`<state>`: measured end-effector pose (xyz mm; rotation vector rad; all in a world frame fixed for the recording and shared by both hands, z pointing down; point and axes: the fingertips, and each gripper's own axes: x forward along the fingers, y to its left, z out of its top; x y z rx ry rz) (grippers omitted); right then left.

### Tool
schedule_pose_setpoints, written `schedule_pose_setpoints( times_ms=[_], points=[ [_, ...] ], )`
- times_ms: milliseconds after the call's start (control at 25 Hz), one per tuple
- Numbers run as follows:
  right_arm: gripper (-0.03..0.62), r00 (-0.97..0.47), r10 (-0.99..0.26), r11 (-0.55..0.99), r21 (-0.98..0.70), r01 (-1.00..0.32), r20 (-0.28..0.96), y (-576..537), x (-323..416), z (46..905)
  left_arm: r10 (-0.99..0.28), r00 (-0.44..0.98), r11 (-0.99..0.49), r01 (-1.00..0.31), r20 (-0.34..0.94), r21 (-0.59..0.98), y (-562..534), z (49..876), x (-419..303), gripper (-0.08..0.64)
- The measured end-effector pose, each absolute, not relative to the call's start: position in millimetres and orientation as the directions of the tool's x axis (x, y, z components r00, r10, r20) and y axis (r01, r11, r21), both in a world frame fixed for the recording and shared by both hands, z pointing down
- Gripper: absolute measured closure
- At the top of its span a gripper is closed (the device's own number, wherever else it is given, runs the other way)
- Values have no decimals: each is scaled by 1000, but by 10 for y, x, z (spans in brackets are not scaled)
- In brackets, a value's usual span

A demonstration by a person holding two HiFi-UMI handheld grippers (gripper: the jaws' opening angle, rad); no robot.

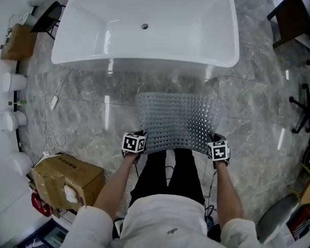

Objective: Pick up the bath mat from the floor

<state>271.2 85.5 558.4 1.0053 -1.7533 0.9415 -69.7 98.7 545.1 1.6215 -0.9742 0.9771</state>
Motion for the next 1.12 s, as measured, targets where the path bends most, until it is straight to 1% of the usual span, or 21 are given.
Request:
schedule_pose_setpoints(
  times_ms=[320,640,840,1120],
  points=[
    [551,-286,-276,383,-168,-908,918,879,2603,5277,-197,344,-190,-932,918,308,949,5042,-755,492],
    [552,-271,-317,373,-143,-917,909,785,2384,5019,-251,360,-164,-931,898,327,779,4899,-1007,492],
    [551,-233,-339,370,-99,-924,911,745,2137,4871,-268,385,-163,-922,883,352,716,4851,-1332,492],
    [551,-191,-390,333,-56,-941,901,670,1542,4532,-301,381,-241,-917,874,317,588,4724,-2083,492]
  ],
)
